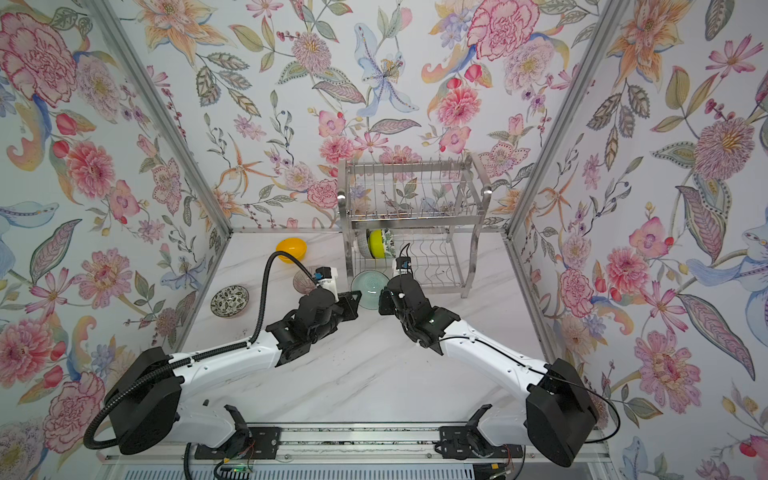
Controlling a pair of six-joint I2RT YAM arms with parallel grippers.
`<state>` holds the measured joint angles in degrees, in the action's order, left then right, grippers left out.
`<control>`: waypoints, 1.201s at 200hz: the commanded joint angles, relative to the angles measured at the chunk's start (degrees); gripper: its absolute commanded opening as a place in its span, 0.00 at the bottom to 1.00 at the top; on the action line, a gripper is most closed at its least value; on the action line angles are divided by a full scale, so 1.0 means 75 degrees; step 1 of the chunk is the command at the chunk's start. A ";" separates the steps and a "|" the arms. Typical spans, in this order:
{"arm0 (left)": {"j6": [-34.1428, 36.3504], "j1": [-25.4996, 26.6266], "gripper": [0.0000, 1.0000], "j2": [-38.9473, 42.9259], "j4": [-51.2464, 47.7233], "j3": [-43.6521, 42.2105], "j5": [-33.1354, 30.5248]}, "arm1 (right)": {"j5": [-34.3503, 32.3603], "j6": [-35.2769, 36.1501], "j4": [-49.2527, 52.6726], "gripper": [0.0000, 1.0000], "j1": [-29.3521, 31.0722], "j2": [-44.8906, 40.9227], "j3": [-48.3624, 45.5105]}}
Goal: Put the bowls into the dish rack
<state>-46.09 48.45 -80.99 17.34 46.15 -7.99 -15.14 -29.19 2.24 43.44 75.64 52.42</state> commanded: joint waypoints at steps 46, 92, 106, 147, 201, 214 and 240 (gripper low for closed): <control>0.0414 0.0121 0.00 0.0603 -0.0620 -0.0183 -0.0806 | 0.0295 -0.0182 -0.0849 0.33 -0.0012 -0.0155 -0.0008; 0.0406 0.0127 0.00 0.0811 -0.0778 -0.0354 -0.1435 | 0.0468 -0.0376 -0.1029 0.55 -0.0072 -0.0145 -0.0081; 0.0468 0.0126 0.00 0.0870 -0.0779 -0.0406 -0.1595 | 0.0619 -0.0499 -0.1155 0.60 -0.0129 -0.0167 -0.0129; 0.0590 0.0126 0.00 0.0908 -0.0758 -0.0563 -0.2152 | 0.1188 -0.0966 -0.1553 0.70 -0.0398 -0.0268 -0.0329; 0.0813 0.0116 0.00 0.0746 -0.0652 -0.0501 -0.2872 | 0.1901 -0.1867 -0.1785 0.76 -0.1031 -0.0597 -0.0518; 0.0953 0.0137 0.00 0.0711 -0.0466 -0.0465 -0.2902 | 0.1860 -0.2240 -0.1581 0.77 -0.1262 -0.0733 -0.0532; 0.1226 0.0155 0.00 0.0510 -0.0135 -0.0324 -0.3195 | 0.1737 -0.3086 -0.1135 0.81 -0.1941 -0.0997 -0.0652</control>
<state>-39.79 49.06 -76.34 10.28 41.91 -27.38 -2.11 -44.75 -8.71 33.01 70.41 48.86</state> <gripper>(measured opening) 0.106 0.783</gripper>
